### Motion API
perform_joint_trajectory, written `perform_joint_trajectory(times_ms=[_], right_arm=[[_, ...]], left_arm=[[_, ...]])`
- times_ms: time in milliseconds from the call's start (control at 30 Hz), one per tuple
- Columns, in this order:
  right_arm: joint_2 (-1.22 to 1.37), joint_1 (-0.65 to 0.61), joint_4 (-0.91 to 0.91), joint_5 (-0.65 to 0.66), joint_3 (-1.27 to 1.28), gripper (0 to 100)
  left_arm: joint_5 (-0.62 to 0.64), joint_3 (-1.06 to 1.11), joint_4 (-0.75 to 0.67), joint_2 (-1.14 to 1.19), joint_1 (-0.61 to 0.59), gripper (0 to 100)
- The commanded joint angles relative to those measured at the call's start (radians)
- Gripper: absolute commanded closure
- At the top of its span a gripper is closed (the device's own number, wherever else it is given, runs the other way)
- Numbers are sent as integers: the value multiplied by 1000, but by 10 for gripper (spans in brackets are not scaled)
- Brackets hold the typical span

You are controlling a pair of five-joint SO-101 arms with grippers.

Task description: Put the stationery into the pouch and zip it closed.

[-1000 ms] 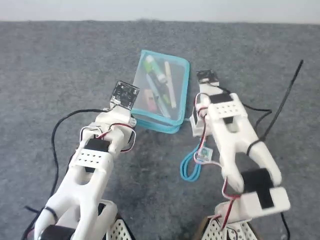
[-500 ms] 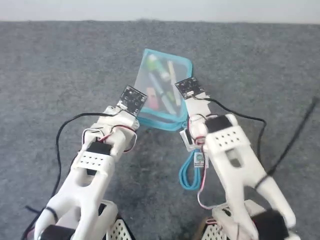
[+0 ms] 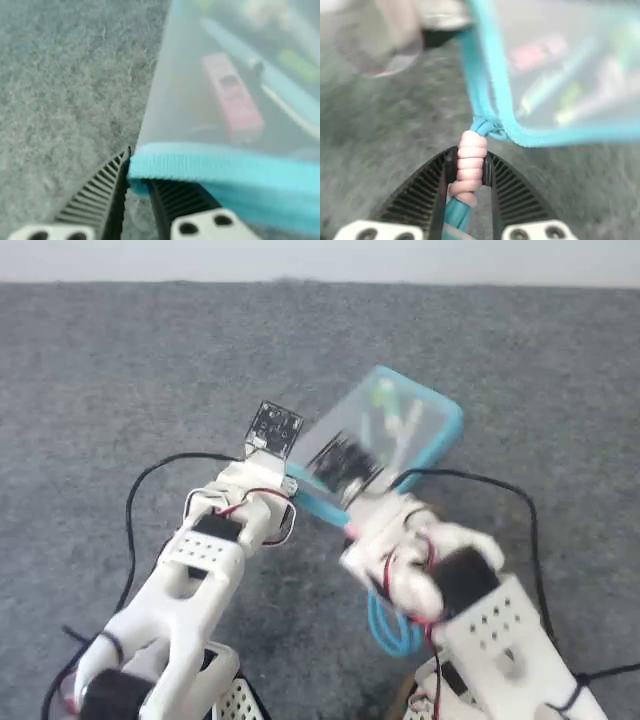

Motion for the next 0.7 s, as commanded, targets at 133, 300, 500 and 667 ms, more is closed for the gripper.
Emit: perform_joint_trajectory(times_ms=[133, 300, 500, 667], right_arm=[[-70, -280, 45, 91, -31, 992], [-62, -229, 44, 91, -31, 992], [-71, -242, 44, 87, -46, 992], [-64, -406, 51, 114, -81, 992]], left_arm=[[97, -165, 6, 172, -58, 991], [114, -174, 6, 170, -100, 991], [199, -171, 54, 104, -147, 991], [235, -170, 55, 87, -190, 991]])
